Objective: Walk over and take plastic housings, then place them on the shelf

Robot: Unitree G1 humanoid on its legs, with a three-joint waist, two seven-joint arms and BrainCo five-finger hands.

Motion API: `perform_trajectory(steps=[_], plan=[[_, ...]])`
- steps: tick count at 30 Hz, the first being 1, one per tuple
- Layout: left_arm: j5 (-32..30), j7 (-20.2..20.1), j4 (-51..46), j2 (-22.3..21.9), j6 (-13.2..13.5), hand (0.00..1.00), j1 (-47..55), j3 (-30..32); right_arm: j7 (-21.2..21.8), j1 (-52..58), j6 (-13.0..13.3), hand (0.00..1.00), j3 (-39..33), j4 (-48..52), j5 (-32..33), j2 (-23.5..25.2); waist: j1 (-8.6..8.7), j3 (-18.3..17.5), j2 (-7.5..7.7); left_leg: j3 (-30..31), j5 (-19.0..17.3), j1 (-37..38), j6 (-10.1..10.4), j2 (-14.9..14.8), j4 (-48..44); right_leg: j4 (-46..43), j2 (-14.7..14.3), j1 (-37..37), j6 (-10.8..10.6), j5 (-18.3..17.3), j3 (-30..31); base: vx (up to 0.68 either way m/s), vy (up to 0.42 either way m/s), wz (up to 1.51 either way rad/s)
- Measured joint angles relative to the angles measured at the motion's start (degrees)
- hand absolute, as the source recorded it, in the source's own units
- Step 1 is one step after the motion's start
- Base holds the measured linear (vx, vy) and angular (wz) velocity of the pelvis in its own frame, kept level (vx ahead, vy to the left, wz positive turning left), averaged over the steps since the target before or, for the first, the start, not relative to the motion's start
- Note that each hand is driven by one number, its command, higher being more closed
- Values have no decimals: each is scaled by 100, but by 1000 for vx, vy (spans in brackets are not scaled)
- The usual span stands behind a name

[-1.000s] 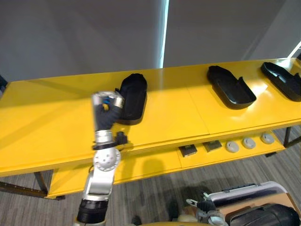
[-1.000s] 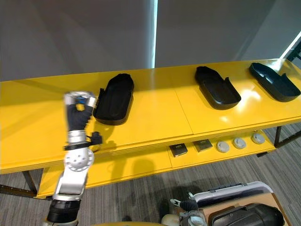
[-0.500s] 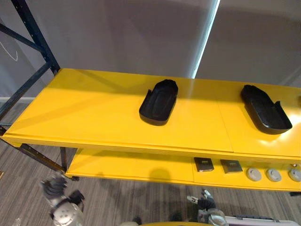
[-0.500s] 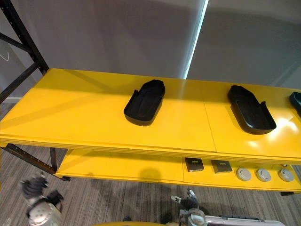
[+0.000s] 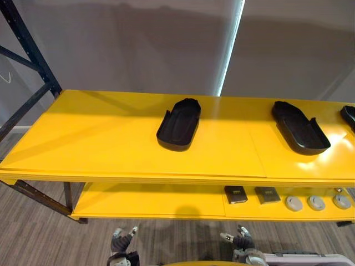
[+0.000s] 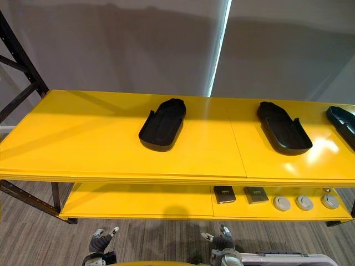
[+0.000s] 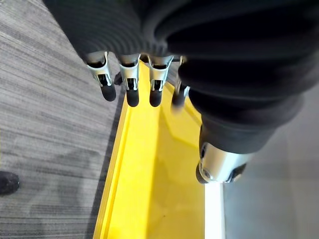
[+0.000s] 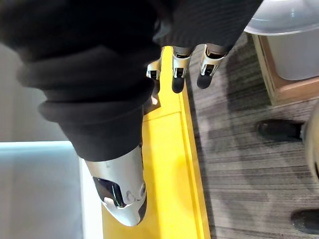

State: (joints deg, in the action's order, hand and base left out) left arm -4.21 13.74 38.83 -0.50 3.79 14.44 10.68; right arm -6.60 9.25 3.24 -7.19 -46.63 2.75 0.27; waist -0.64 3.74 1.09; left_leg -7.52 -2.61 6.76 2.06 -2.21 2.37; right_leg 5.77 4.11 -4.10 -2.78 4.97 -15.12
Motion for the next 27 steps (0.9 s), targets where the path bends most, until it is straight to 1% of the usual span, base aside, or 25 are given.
perform_trajectory(steps=[3, 6, 7, 8, 9, 10, 11, 12, 13, 15, 16, 17, 18, 19, 20, 21, 22, 23, 24, 25, 26, 27], plan=[[-7, 3, -1, 74, 0, 0, -71, -122, -66, -1, 1, 0, -41, 0, -5, -32, 7, 11, -15, -46, -81, -45, 35, -16, -103, -2, -14, 31, -12, -10, 90, -10, 2, -12], [-77, 8, -31, 128, 1, 0, -103, -156, -97, -29, 8, 0, -148, 7, -7, -73, -2, 28, -22, -138, -422, -229, 52, -99, -667, -75, -59, 58, -23, -71, 253, 6, 5, -27], [-88, 8, -92, 116, 1, 0, -89, -155, -103, -71, 11, 0, -155, 35, -8, -99, -8, 93, -32, -130, -619, -346, 54, -161, -1067, -270, -94, 155, 14, -130, 389, 12, 23, -41], [-88, 10, -237, 110, 1, 0, -80, -155, -117, -122, 13, 0, -177, 54, -8, -101, -10, 103, -37, 6, -776, -521, 61, -183, -1466, -469, -111, 337, 48, -191, 472, 7, 23, -45], [-88, 10, -340, 110, 6, 0, -87, -156, -124, -156, 13, 0, -197, 72, -8, -93, -12, 115, -35, 182, -802, -606, 48, -160, -1616, -574, -110, 438, 47, -213, 553, 1, 0, -48], [-88, 17, -498, 103, 11, 0, -88, -155, -137, -194, 17, 0, -200, 93, -9, -94, -34, 137, -1, 455, -859, -719, 52, -150, -1772, -700, -111, 574, 38, -238, 676, -10, -5, -73], [-87, 45, -767, 49, 55, 0, -144, -156, -189, -300, 19, 0, -202, 204, -10, -109, -17, 209, -45, 756, -1108, -937, 126, -151, -2092, -960, -152, 862, 3, -267, 846, -26, 16, -70], [-88, 45, -808, 48, 66, 0, -205, -178, -206, -308, 21, 0, -204, 290, -10, -118, -12, 249, -67, 737, -1210, -984, 65, -158, -2149, -1033, -172, 942, -4, -271, 903, -45, 60, -63], [-88, 44, -836, 51, 68, 0, -320, -202, -208, -318, 20, 0, -202, 363, -10, -104, 8, 310, -29, 648, -1273, -1055, -12, -144, -2256, -1113, -164, 1038, -23, -267, 1004, -109, 143, -54], [-99, 45, -1011, 50, 87, 0, -445, -242, -207, -248, 7, 0, -187, 660, -51, -12, -11, 420, 92, 238, -1455, -1134, -117, -153, -2537, -1153, -187, 1252, -120, -176, 1410, -146, 198, -86], [-106, 46, -1042, 53, 106, 0, -445, -246, -208, -249, 0, 0, -179, 731, -72, 0, -13, 423, 116, 101, -1506, -1163, -170, -155, -2606, -1150, -199, 1318, -156, -130, 1545, -137, 200, -114], [-111, 47, -1127, 66, 109, 0, -438, -266, -215, -281, 1, 0, -139, 828, -123, -1, -24, 430, 145, -211, -1594, -1254, -218, -172, -2760, -1117, -223, 1472, -131, -39, 1788, -148, 212, -153], [-123, 50, -1238, 80, 113, 0, -448, -335, -212, -391, -17, 0, -120, 961, -187, 2, -38, 489, 220, -698, -1619, -1322, -296, -186, -2835, -1074, -148, 1663, 102, -13, 1710, -177, 245, -161], [-129, 49, -1278, 77, 115, 0, -453, -344, -211, -399, -28, 0, -118, 976, -238, 9, -37, 521, 227, -863, -1597, -1326, -339, -196, -2815, -1117, -78, 1709, 217, -112, 1545, -163, 194, -135], [-153, 46, -1306, 58, 113, 0, -454, -345, -209, -466, -37, 0, -107, 976, -287, 11, -43, 546, 212, -1042, -1562, -1317, -463, -224, -2755, -1246, -14, 1809, 253, -225, 1379, -167, 172, -101], [-195, 39, -1338, 52, 109, 0, -504, -347, -202, -521, -52, 0, -87, 973, -349, 8, -23, 569, 231, -1353, -1513, -1231, -630, -238, -2574, -1907, 129, 2056, 107, -418, 1050, -127, 122, -92], [-221, 34, -1341, 51, 108, 0, -555, -354, -199, -494, -85, 0, -88, 971, -370, 9, -34, 619, 214, -1477, -1473, -1097, -687, -237, -2430, -2515, 175, 2090, 112, -616, 912, -133, 134, -83], [-254, 19, -1348, 69, 109, 0, -596, -391, -199, -416, -103, 0, -85, 970, -412, 22, -27, 628, 186, -1565, -1413, -989, -695, -222, -2280, -3222, 188, 1982, 25, -965, 809, -80, 94, -46], [-273, 17, -1349, 73, 108, 0, -613, -398, -199, -386, -106, 0, -84, 970, -437, 32, -20, 621, 190, -1593, -1376, -951, -700, -193, -2202, -3466, 187, 1889, -36, -1130, 795, -83, 87, -30], [-295, 12, -1349, 70, 105, 0, -669, -400, -198, -352, -107, 0, -83, 968, -458, 45, -19, 573, 265, -1657, -1311, -927, -725, -113, -2056, -3810, 189, 1654, -133, -1467, 810, -58, 23, -19], [-305, 5, -1345, 59, 100, 0, -732, -390, -198, -354, -107, 0, -84, 959, -460, 34, -17, 545, 302, -1703, -1233, -952, -713, -93, -1977, -3809, 140, 1338, -144, -1750, 809, -61, -8, -23], [-307, 9, -1345, 60, 100, 0, -753, -383, -200, -386, -104, 0, -84, 919, -464, 26, -40, 524, 328, -1744, -1190, -961, -710, -85, -1922, -3656, 89, 1150, -150, -1829, 793, -49, -46, -35]])
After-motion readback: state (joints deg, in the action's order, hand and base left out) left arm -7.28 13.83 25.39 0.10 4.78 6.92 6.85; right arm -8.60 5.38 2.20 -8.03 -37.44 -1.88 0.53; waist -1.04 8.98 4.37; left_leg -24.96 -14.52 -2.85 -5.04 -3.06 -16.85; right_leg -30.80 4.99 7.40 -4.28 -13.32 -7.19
